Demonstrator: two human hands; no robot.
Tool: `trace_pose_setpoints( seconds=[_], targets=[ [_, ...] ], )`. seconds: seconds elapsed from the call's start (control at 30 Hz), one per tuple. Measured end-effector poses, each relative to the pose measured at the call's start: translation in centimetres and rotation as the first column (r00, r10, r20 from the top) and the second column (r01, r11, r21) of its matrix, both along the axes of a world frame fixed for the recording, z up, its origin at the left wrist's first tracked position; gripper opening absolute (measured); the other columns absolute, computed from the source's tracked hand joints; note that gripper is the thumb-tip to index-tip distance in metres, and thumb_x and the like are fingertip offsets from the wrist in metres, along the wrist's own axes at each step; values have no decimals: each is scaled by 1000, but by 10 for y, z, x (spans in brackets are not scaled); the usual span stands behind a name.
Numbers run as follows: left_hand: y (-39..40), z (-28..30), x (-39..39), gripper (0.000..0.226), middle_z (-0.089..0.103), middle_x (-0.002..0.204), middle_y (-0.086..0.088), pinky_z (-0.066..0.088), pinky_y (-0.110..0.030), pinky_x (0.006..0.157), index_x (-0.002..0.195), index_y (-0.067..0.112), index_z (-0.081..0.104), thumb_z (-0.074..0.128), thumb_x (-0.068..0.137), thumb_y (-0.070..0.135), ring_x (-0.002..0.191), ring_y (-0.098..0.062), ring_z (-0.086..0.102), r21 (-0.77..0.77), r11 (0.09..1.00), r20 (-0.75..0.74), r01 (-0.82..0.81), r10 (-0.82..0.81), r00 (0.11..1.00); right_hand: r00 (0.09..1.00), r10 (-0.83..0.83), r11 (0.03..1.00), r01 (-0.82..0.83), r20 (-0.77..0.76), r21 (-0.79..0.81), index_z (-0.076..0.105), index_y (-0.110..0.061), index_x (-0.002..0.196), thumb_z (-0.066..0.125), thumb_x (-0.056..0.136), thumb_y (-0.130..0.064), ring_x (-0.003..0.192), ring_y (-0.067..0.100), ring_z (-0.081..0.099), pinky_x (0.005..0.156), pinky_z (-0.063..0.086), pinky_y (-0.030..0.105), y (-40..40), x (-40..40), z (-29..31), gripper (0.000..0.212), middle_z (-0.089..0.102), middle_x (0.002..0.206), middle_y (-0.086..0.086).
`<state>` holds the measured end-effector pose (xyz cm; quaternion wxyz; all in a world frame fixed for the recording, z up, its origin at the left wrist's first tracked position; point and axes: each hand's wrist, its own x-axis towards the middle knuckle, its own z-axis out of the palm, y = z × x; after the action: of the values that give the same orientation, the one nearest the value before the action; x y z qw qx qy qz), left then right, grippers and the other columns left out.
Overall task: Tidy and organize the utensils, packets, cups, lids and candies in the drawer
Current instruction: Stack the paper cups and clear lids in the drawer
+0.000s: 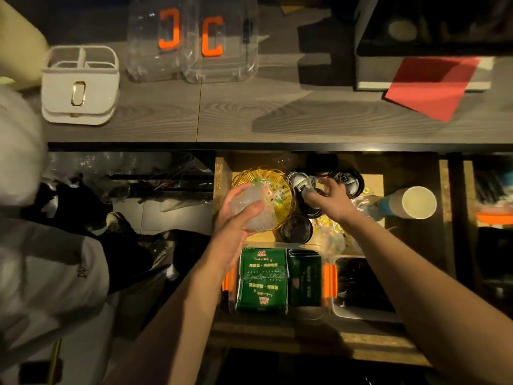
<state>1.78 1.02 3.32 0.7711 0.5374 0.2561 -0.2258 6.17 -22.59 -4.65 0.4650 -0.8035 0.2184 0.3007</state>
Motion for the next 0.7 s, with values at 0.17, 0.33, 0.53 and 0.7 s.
trace_pose_setpoints(
  seconds=[0.17, 0.33, 0.53, 0.7],
  targets=[
    [-17, 29, -9, 62, 60, 135, -7, 55, -55, 94, 119, 35, 65, 85, 60, 30, 113, -28, 67, -16, 998, 17, 68, -67, 998, 940, -266, 915, 176, 215, 364, 44, -22, 135, 71, 68, -42, 117, 18, 54, 102, 49, 41, -5, -51, 96, 75, 52, 126, 5],
    [-38, 59, -18, 69, 58, 137, -13, 57, -57, 89, 126, 30, 60, 85, 62, 35, 118, -36, 63, -1, 987, 64, 162, -162, 985, 903, -109, 905, -83, 416, 418, 38, -42, 140, 67, 78, -36, 114, -2, 53, 95, 51, 28, 6, -73, 160, 69, 47, 130, -20],
    [-53, 86, -23, 63, 60, 130, -10, 55, -36, 79, 120, 34, 63, 83, 60, 39, 118, -31, 60, -9, 980, 130, 200, -197, 972, 859, -75, 939, -110, 506, 326, 40, -35, 136, 65, 69, -69, 115, -2, 48, 87, 45, 10, 26, -83, 173, 79, 42, 129, -7],
    [-66, 100, -24, 65, 64, 123, -8, 57, -33, 73, 122, 28, 62, 82, 60, 36, 110, -26, 64, -61, 980, 123, 192, -183, 975, 881, -115, 911, -91, 458, 403, 35, -31, 138, 64, 61, -83, 115, 3, 51, 88, 49, 16, 32, -87, 177, 97, 44, 133, -5]
  ],
)
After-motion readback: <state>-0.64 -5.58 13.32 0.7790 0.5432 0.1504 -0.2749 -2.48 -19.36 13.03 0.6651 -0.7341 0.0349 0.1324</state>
